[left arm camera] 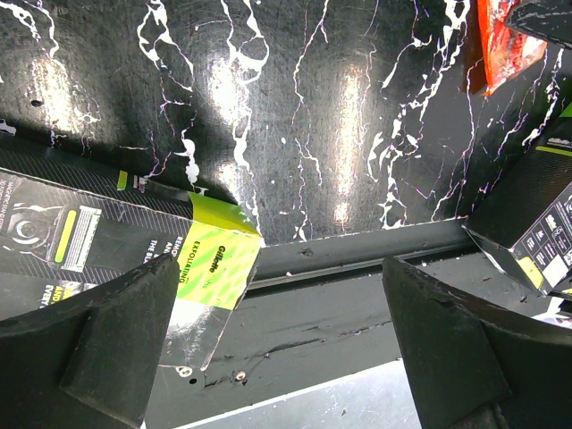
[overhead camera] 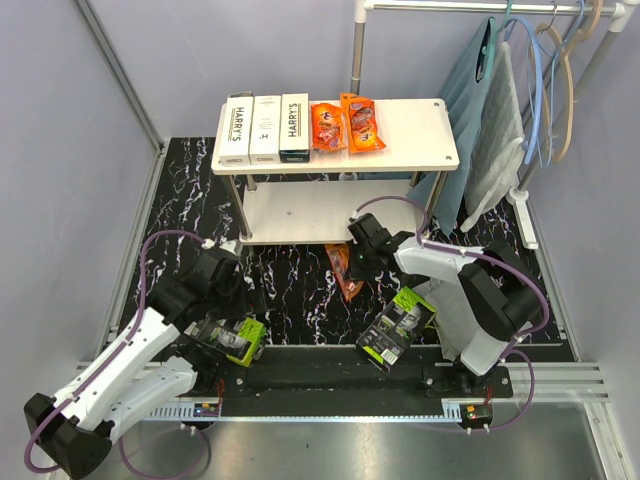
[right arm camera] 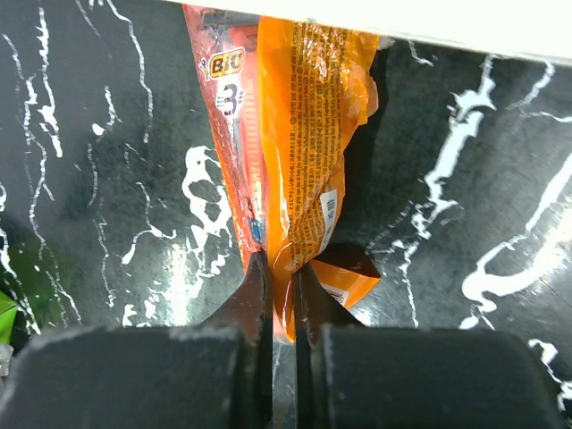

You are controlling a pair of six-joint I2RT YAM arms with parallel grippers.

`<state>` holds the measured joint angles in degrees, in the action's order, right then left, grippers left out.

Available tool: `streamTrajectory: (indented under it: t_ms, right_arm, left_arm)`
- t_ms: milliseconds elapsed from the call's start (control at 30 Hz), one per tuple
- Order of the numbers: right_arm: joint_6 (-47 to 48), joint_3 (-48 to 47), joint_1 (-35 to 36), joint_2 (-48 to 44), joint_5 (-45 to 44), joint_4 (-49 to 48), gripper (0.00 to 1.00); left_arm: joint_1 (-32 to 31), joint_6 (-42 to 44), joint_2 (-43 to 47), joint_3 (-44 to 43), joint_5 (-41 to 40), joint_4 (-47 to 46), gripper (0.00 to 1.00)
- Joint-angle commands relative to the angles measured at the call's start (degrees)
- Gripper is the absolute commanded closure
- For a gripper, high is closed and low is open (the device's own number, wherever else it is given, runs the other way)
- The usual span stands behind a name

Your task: Place and organize the shaving razors onto the shelf

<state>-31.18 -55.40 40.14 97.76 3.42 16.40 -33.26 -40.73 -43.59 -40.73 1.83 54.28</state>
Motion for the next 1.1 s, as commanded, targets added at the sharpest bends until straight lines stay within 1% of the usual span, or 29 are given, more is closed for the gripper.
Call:
streamTrajectory:
  t_ms: [0, 200, 233, 267, 533, 700, 800, 967, 1067]
  right_arm:
    - [0.77, 1.52, 0.38, -2.12, -3.95, 5.48, 1.00]
    - [1.56, 0.90, 2.39, -5.47, -3.60, 8.47, 1.00]
    - [1.91, 0.90, 3.36, -5.73, -3.60, 9.08, 1.00]
    - [2.00, 0.90, 4.15, -6.17, -1.68, 9.35, 1.00]
    - [-0.02, 0.38, 13.29, -11.35, -2.45, 13.48, 1.00]
    - [-3.53, -0.50, 20.31, -17.76, -4.91, 17.07, 1.00]
    - [-5.20, -2.08, 22.87, -22.25, -6.67, 20.23, 1.00]
    - [-7.05, -4.28, 23.58, -31.64, -10.18, 23.84, 1.00]
    - [-7.23, -6.56, 23.58, -35.07, -12.99, 27.36, 1.00]
  left_arm:
    - [0.12, 0.39, 0.88, -0.31, 1.08, -2.07, 0.01]
    - [0.12, 0.30, 1.23, -0.23, 1.08, -2.08, 0.01]
    - [0.12, 0.30, 1.40, -0.23, 0.99, -2.16, 0.01]
    - [0.12, 0.30, 1.58, -0.23, 1.07, -2.16, 0.01]
    - [0.12, 0.13, 2.63, -0.14, 0.90, -2.08, 0.01]
    - [0.12, 0.04, 4.21, -0.49, 0.55, -2.07, 0.01]
    - [0.12, 0.21, 5.97, -0.93, 0.11, -2.16, 0.01]
    - [0.12, 0.48, 9.05, -1.46, 1.86, -4.44, 0.01]
    - [0.12, 1.00, 10.37, -3.12, 1.17, -4.62, 0.01]
